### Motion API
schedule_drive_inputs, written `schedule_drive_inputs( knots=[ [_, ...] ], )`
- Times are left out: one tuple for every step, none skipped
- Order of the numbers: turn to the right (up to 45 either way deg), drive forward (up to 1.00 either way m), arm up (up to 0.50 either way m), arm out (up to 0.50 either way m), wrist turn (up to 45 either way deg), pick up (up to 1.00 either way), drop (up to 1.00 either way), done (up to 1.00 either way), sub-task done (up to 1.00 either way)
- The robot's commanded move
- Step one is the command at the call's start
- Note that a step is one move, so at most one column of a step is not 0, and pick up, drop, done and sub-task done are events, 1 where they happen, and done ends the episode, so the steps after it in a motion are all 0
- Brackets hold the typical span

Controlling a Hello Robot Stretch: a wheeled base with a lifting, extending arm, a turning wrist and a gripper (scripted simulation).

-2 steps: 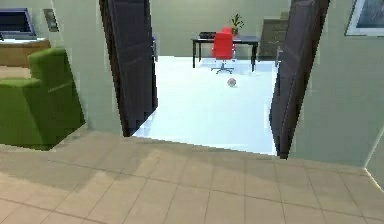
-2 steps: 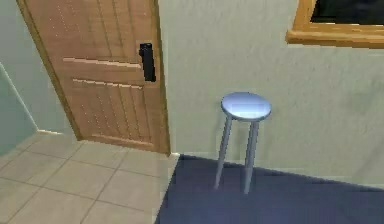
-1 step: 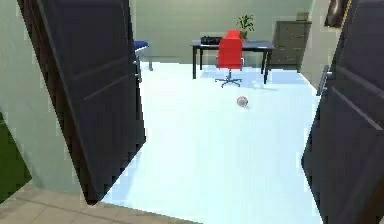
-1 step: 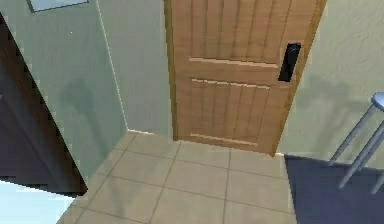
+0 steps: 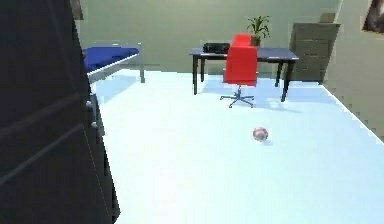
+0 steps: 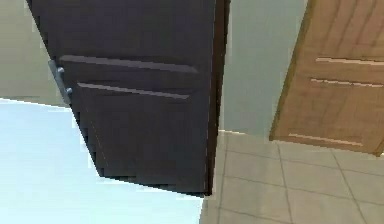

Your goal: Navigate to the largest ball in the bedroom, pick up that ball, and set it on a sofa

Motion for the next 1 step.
schedule_drive_inputs(
  knots=[
    [3.0,0.0,0.0,0.0,0.0,0.0,0.0,0.0,0.0]
  ],
)
